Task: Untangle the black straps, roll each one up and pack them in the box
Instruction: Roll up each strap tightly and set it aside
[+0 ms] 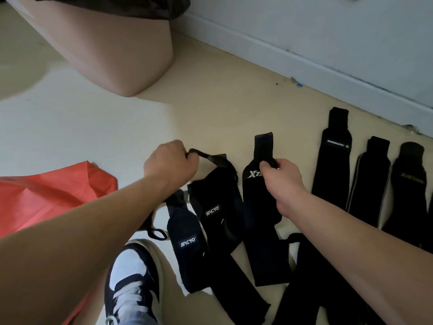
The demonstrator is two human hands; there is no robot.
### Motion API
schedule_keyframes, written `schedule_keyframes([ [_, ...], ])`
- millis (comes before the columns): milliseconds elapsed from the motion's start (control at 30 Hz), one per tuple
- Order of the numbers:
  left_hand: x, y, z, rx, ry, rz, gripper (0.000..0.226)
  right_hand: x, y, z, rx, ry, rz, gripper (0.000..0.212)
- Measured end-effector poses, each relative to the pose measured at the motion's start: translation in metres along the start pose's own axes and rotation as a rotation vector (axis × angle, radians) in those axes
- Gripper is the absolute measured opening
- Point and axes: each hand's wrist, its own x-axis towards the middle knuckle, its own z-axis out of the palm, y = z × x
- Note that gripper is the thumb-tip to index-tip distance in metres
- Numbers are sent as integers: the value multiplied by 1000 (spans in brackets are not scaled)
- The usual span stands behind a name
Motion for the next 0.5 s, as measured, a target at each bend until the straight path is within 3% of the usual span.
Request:
schedule_keyframes([
  [100, -18, 28, -23, -174, 76, 45, 23, -7, -13, 1, 58, -63, 13, 18],
  [300, -51, 58, -16, -307, -14, 142, 38, -20, -28, 17, 59, -192, -53, 13],
  [400, -39, 52, -22, -615, -21, -44, 33, -20, -22, 9, -60, -126, -169, 12],
  [500, -25, 47, -48, -952, 158, -257, 27, -24, 3, 6, -287, -195, -236, 6],
])
